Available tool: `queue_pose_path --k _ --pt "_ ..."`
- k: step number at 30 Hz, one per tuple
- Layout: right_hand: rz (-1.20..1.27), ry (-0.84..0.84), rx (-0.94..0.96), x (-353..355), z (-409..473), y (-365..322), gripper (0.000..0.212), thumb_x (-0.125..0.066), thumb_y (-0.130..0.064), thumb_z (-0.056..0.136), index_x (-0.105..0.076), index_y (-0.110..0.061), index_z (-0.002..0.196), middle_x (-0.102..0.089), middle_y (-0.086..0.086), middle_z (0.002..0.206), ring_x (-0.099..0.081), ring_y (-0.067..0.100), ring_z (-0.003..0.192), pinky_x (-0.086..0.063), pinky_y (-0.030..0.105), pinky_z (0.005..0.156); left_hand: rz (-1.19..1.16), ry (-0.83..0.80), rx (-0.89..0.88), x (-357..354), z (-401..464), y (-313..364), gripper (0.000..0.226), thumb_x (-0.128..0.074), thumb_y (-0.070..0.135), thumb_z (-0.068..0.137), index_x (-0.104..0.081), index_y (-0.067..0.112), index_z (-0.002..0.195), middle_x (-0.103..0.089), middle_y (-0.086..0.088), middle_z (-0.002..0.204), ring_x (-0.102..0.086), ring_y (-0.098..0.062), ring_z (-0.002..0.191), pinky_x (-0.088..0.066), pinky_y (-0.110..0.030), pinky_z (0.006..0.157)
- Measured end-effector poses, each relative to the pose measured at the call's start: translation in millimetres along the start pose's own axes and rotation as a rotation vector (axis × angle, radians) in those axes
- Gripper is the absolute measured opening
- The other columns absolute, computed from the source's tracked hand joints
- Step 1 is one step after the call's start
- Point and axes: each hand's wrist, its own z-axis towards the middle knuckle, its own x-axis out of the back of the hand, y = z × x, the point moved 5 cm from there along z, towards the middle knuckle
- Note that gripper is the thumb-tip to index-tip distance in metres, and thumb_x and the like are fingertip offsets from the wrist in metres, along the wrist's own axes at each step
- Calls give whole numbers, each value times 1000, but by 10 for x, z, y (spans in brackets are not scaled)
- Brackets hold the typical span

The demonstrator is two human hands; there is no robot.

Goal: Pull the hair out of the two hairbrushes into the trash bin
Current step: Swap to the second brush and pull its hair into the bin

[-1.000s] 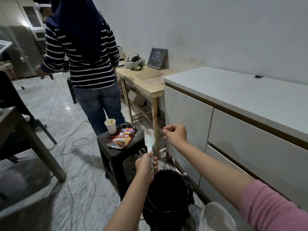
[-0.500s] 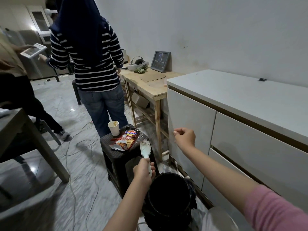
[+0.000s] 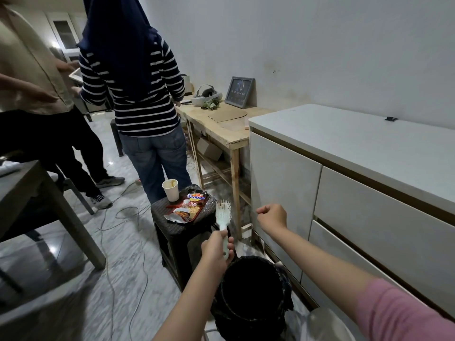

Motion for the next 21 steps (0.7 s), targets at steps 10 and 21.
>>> queue_pose_path --k 10,21 --pt "-113 -162 -31 -68 -7 81 24 -52 -2 81 -70 -7 96 -62 3 91 -60 10 69 -40 18 70 -3 7 -46 -8 -61 37 9 -55 11 90 -60 5 87 -55 -4 61 -41 -11 43 -31 -16 33" --pt "108 -74 20 -6 72 -56 13 -63 -9 81 -69 -12 91 -66 5 89 -63 20 89 -43 23 76 100 -79 -88 -93 -232 14 9 -58 13 90 -60 6 85 -55 -3 63 -42 -9 35 -30 -16 39"
